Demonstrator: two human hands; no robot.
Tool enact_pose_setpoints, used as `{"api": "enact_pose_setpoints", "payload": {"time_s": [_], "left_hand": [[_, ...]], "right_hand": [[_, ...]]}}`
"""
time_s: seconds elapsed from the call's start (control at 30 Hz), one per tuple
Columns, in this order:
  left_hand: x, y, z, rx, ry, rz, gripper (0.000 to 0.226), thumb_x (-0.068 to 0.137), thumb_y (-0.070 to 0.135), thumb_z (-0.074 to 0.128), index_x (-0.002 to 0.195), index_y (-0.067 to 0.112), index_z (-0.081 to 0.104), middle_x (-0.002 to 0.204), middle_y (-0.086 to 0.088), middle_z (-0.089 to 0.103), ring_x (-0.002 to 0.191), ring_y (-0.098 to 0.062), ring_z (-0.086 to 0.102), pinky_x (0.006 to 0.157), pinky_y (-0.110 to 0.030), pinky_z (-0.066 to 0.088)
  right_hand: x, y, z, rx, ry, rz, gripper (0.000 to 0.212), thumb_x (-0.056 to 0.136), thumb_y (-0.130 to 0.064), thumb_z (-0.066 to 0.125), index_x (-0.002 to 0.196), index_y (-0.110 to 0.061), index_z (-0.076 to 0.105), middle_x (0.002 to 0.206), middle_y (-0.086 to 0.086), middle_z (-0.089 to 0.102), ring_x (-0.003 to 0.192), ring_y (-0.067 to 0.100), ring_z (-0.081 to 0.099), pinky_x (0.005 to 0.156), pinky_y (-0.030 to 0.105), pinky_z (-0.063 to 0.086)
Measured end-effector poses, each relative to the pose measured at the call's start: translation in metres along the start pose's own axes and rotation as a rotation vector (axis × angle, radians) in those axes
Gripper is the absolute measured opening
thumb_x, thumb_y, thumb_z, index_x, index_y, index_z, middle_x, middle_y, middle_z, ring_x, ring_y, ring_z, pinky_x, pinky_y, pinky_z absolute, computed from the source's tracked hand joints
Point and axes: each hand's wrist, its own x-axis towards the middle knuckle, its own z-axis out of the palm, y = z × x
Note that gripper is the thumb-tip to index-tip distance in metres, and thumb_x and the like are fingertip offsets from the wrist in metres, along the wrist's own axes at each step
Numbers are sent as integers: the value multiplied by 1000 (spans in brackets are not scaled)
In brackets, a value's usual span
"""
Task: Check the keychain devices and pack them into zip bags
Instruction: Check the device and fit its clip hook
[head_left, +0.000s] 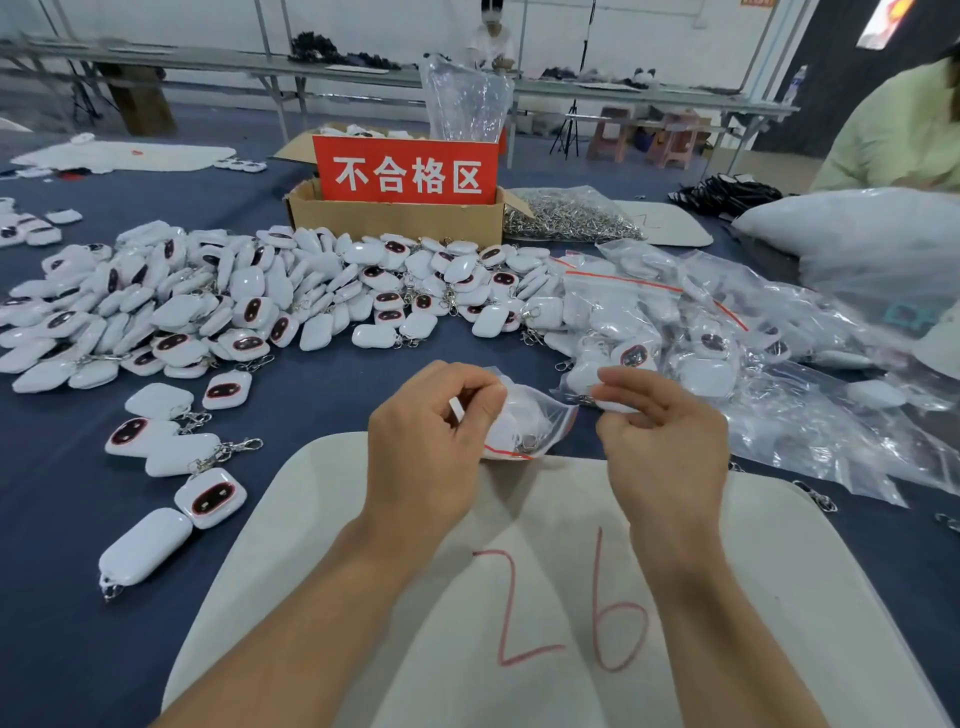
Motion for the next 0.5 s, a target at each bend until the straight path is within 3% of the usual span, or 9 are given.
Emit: {"api": "enact_pose_setpoints", "payload": {"time_s": [0.1, 0.17, 0.23, 0.3, 0.4, 0.5], "left_hand": [[3, 2, 0, -8, 29, -39, 21, 91, 27, 71, 83, 45, 65, 85, 22, 67, 65, 0, 56, 64, -7, 38], [3, 4, 0, -5, 23, -46, 28, 91, 28, 73, 81, 52, 61, 85, 23, 67, 64, -2, 56, 63, -8, 38], [3, 5, -2, -24, 4, -55, 32, 91, 24, 75, 82, 52, 62, 79, 24, 67, 61, -3, 55, 61, -7, 38], [4, 5, -4, -45, -12, -52, 30, 90, 25, 77, 80, 50, 64, 73, 25, 64, 55, -4, 51, 57, -7, 36], [8, 4, -7, -85, -108, -95, 5, 78, 47, 76, 79, 44, 72, 73, 21, 66, 49, -6, 44, 53, -10, 35], [12, -2, -16, -83, -345, -114, 39, 58, 56, 82, 96, 51, 75, 83, 19, 68, 58, -7, 50, 58, -14, 41]], "right_hand": [[-1, 5, -4, -152, -312, -52, 63, 64, -2, 53, 105, -44, 76, 101, -20, 76, 78, 1, 61, 73, 18, 47], [-7, 5, 3, -239, -420, -140, 59, 67, -6, 68, 100, -55, 72, 96, -23, 75, 74, 1, 65, 74, 19, 51], [-9, 6, 10, -232, -353, -177, 54, 71, -5, 81, 86, -56, 73, 86, -21, 76, 73, 2, 70, 74, 21, 56], [-9, 5, 12, -186, -269, -150, 47, 72, -8, 84, 80, -53, 75, 77, -23, 75, 70, -3, 71, 70, 13, 53], [-5, 5, 10, -90, -195, -95, 35, 76, -18, 86, 77, -51, 77, 69, -21, 74, 63, -6, 68, 62, 9, 48], [-2, 5, 7, 32, -140, -11, 27, 78, -12, 83, 77, -39, 81, 66, -7, 75, 56, 6, 64, 62, 22, 52]]}}
